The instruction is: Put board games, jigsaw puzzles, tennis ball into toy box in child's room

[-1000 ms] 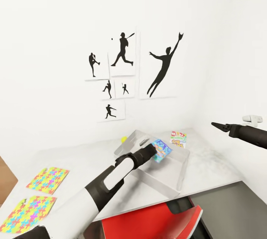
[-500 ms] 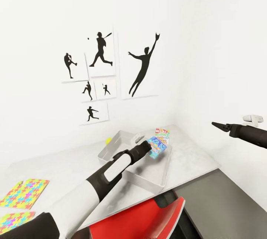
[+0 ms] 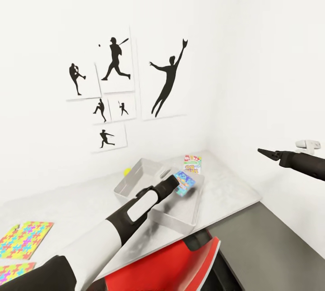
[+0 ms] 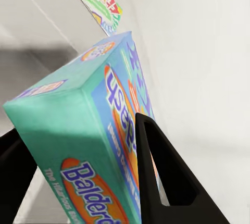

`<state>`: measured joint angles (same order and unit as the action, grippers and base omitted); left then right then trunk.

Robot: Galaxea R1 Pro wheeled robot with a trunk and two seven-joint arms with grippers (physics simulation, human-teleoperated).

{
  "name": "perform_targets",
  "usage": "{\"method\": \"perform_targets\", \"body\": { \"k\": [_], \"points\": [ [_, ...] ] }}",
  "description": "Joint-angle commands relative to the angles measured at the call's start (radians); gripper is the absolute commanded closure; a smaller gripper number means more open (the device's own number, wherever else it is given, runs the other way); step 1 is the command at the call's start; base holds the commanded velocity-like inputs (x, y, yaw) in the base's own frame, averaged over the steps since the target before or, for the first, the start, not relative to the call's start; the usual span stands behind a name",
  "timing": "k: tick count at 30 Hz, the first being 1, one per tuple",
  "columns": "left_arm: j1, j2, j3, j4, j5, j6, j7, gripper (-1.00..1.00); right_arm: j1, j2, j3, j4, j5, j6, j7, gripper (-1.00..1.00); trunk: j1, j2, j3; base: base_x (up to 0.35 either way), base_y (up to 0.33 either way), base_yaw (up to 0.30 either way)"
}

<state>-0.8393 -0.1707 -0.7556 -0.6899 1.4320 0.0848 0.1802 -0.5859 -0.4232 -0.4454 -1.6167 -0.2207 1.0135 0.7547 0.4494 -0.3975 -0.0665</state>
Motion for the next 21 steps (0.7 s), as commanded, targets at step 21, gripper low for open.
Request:
{"method": "perform_targets", "body": {
  "k": [21],
  "points": [
    [-0.015, -0.001, -0.014, 0.024, -0.109, 0.022, 0.001, 1.00, -0.002, -0.002, -0.001, 0.000, 0.002, 0.005, 0.005, -1.00, 0.001, -0.003, -0.036, 0.000, 0.000, 0.000]
  ]
}}
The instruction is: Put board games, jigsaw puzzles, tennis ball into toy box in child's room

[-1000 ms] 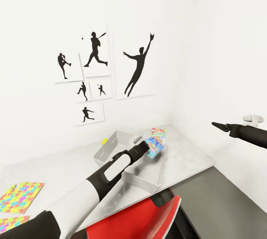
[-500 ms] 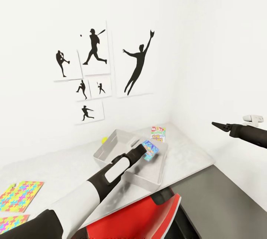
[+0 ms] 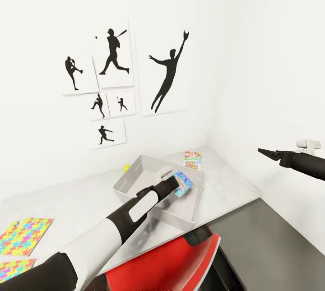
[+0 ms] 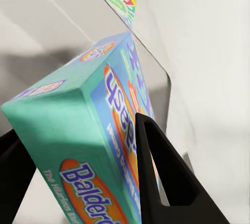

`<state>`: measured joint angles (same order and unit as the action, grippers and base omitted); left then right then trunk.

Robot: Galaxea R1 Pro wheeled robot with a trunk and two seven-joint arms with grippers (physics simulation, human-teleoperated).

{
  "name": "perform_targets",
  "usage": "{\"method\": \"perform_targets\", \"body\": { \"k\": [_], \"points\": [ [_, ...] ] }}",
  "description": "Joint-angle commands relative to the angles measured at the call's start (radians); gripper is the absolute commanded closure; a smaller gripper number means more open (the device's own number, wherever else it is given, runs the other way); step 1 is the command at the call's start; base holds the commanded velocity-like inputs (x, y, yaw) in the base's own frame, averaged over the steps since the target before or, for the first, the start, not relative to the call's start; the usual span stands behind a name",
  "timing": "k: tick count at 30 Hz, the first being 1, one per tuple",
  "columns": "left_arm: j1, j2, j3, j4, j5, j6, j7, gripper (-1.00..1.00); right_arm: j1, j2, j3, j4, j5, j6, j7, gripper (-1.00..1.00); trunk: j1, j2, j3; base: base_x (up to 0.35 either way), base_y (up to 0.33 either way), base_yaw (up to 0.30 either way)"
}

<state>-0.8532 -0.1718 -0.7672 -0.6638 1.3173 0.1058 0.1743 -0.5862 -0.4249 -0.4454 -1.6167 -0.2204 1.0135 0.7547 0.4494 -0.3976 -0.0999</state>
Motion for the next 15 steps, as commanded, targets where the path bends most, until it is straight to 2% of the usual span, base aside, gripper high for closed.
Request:
{"method": "perform_targets", "body": {
  "k": [1, 15],
  "points": [
    [-0.002, 0.001, -0.003, -0.002, 0.008, 0.003, 0.005, 1.00, -0.001, 0.000, -0.001, 0.000, 0.001, 0.005, 0.005, -1.00, 0.001, -0.002, -0.004, 0.000, 0.000, 0.000],
    [-0.003, 0.000, -0.001, -0.003, 0.020, -0.001, -0.008, 1.00, -0.001, -0.001, -0.001, 0.000, 0.001, 0.005, 0.005, -1.00, 0.001, -0.002, -0.026, 0.000, 0.000, 0.000]
  ]
}}
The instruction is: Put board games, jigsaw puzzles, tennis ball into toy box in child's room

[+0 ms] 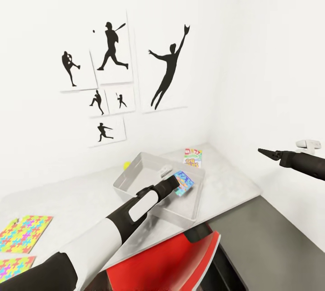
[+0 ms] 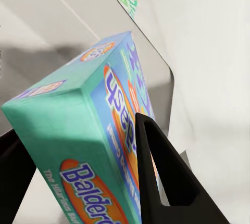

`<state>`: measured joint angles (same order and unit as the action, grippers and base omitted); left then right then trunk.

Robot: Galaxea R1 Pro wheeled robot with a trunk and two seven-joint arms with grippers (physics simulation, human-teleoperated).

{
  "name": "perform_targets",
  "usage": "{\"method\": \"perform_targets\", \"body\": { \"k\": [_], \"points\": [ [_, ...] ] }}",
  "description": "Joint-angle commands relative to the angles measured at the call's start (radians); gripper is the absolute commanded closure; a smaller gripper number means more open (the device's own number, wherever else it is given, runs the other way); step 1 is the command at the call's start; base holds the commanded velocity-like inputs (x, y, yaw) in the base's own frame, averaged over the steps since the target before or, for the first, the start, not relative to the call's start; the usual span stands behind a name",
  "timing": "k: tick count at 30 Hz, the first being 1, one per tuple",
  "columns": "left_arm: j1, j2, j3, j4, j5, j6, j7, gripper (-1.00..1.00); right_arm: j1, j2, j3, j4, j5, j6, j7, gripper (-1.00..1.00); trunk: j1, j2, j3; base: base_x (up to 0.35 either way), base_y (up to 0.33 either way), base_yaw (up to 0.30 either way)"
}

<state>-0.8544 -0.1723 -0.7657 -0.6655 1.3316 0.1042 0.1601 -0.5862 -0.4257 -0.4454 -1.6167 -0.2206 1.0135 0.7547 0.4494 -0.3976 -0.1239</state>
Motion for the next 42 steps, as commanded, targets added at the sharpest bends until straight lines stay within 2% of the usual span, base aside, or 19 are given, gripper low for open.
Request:
{"method": "perform_targets", "body": {
  "k": [1, 9, 13, 18, 36, 42],
  "points": [
    [-0.001, 0.001, -0.003, -0.002, 0.006, 0.000, 0.006, 1.00, -0.001, 0.000, -0.001, 0.000, 0.001, 0.005, 0.005, -1.00, 0.001, -0.002, -0.004, 0.000, 0.000, 0.000],
    [-0.002, 0.000, -0.003, -0.051, 0.007, 0.000, 0.005, 1.00, -0.001, -0.001, -0.001, 0.000, 0.001, 0.005, 0.005, -1.00, 0.001, -0.002, -0.017, 0.000, 0.000, 0.000],
    [-0.002, -0.001, -0.003, -0.066, 0.046, -0.001, 0.005, 1.00, -0.001, -0.001, -0.001, 0.000, 0.001, 0.005, 0.005, -1.00, 0.001, -0.002, -0.023, 0.000, 0.000, 0.000],
    [-0.002, -0.001, -0.003, -0.065, 0.060, -0.003, 0.006, 1.00, -0.001, -0.001, -0.001, 0.000, 0.001, 0.005, 0.005, -1.00, 0.001, -0.002, -0.031, 0.000, 0.000, 0.000],
    [-0.002, 0.000, -0.003, -0.060, 0.063, -0.006, 0.006, 1.00, -0.001, -0.002, -0.001, 0.000, 0.001, 0.005, 0.005, -1.00, 0.001, -0.002, -0.060, 0.000, 0.000, 0.000],
    [-0.002, 0.000, -0.003, -0.057, 0.063, -0.004, 0.006, 1.00, -0.001, -0.002, -0.002, 0.000, 0.001, 0.005, 0.005, -1.00, 0.001, -0.002, -0.063, 0.000, 0.000, 0.000]
  ]
}}
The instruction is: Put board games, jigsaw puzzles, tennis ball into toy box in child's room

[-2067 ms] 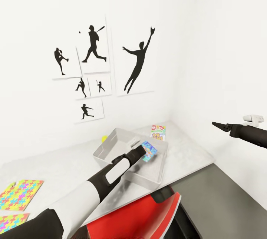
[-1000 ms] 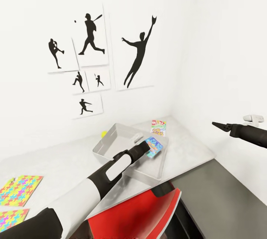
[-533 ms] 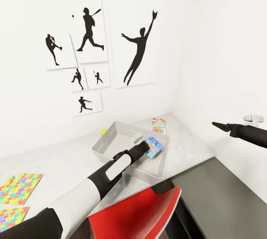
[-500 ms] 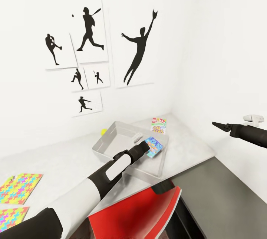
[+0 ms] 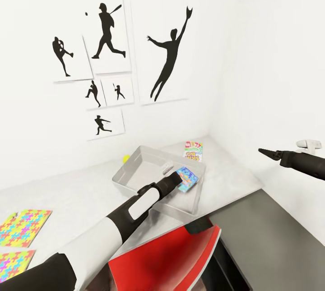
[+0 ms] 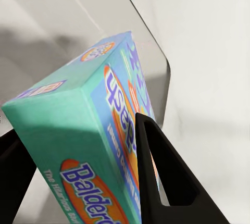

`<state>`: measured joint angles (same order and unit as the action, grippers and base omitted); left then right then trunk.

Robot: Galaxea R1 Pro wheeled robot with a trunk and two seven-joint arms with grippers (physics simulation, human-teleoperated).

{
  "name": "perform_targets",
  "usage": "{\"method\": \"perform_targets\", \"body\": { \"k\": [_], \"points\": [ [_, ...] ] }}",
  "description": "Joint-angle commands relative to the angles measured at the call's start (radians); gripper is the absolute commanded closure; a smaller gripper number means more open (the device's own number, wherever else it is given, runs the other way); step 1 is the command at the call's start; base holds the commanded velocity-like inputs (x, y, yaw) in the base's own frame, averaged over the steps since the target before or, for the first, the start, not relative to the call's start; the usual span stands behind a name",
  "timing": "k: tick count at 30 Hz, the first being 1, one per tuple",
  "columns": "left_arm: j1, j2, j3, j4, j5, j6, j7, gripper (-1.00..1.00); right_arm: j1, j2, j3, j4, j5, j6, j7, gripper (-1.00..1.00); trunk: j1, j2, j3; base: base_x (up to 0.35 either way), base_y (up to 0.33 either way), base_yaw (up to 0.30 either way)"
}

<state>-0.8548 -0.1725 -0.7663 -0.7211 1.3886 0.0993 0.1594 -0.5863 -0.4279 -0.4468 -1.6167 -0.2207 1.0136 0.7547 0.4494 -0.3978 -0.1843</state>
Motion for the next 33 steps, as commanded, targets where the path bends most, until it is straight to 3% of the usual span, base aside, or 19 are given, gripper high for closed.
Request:
{"method": "perform_targets", "body": {
  "k": [1, 19, 22, 27, 33],
  "points": [
    [-0.001, 0.001, -0.002, -0.001, 0.006, 0.001, 0.006, -1.00, -0.001, 0.000, -0.001, 0.000, 0.001, 0.005, 0.005, -1.00, 0.001, -0.002, -0.002, 0.000, 0.000, 0.000],
    [-0.001, 0.005, 0.008, 0.003, 0.009, 0.016, 0.024, -1.00, -0.001, 0.000, -0.006, 0.000, 0.002, 0.005, 0.005, -1.00, 0.001, -0.002, -0.002, 0.000, 0.000, 0.000],
    [-0.001, 0.015, 0.018, 0.002, 0.009, 0.047, 0.030, -1.00, -0.001, 0.000, -0.006, 0.000, 0.002, 0.005, 0.005, -1.00, 0.001, -0.002, -0.002, 0.000, 0.000, 0.000],
    [0.007, 0.025, 0.154, -0.009, 0.005, 0.193, 0.121, -1.00, -0.001, 0.000, -0.006, 0.000, 0.002, 0.005, 0.005, -1.00, 0.001, -0.002, -0.002, 0.000, 0.000, 0.000],
    [0.009, 0.035, 0.195, -0.012, 0.007, 0.237, 0.177, -1.00, -0.002, -0.001, -0.007, 0.000, 0.002, 0.005, 0.005, -1.00, 0.001, -0.002, -0.002, 0.000, 0.000, 0.000]
  ]
}}
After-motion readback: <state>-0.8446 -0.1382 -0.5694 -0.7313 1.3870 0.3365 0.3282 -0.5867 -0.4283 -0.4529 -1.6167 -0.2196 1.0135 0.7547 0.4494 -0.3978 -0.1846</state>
